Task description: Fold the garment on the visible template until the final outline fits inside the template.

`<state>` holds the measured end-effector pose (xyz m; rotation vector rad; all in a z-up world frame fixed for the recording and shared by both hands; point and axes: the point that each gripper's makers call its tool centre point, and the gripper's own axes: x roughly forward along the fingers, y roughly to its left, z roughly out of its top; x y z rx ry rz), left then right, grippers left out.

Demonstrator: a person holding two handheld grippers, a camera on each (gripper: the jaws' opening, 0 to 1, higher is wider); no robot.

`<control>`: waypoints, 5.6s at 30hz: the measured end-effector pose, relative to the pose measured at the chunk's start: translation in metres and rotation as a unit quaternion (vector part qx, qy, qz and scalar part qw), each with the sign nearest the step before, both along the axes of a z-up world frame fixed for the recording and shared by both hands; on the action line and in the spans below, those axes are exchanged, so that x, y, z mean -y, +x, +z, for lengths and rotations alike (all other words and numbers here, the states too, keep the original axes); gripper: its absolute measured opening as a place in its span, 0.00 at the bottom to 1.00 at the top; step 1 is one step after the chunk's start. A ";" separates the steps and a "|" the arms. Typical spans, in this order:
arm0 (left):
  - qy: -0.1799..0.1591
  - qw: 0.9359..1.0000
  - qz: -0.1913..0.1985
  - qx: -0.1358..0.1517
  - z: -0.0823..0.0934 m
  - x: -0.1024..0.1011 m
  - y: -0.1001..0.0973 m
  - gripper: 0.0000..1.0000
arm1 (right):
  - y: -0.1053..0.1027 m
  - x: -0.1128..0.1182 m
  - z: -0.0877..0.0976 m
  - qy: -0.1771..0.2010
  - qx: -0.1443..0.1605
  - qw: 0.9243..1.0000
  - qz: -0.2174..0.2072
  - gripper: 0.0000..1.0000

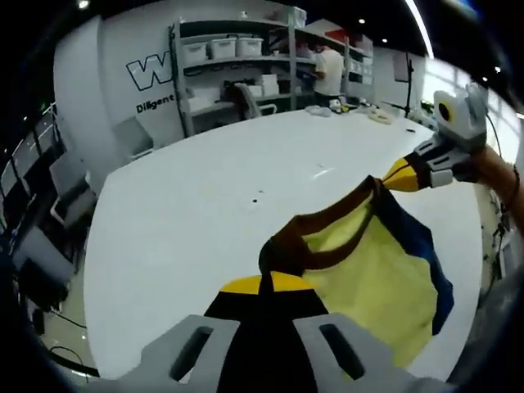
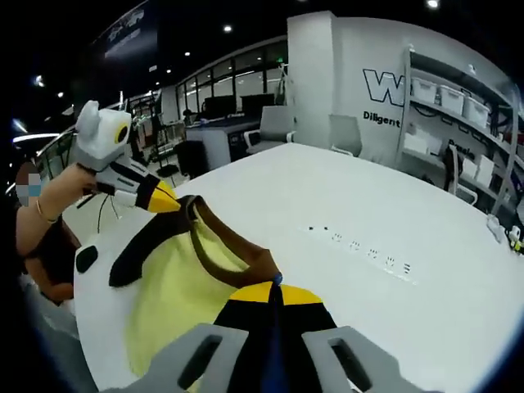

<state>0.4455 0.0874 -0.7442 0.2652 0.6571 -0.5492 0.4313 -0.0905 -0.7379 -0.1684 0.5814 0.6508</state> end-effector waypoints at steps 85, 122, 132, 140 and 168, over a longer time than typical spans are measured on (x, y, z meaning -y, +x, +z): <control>-0.038 0.995 0.078 -0.041 -0.055 -0.019 -0.002 0.82 | 0.012 -0.013 -0.048 0.033 -0.054 0.997 -0.053 0.78; 0.018 0.993 0.089 -0.070 -0.098 -0.062 -0.070 0.46 | -0.123 -0.009 -0.057 0.004 -0.074 0.997 -0.030 0.81; 0.004 0.991 0.097 -0.091 -0.107 -0.063 -0.079 0.30 | -0.151 0.009 -0.075 -0.027 -0.084 0.995 -0.036 0.71; -0.011 0.986 0.125 -0.106 -0.113 -0.070 -0.083 0.19 | -0.180 0.024 -0.105 -0.045 -0.116 0.990 -0.066 0.54; -0.020 0.984 0.144 -0.102 -0.113 -0.076 -0.085 0.01 | -0.190 0.078 -0.114 -0.115 -0.116 0.979 -0.123 0.00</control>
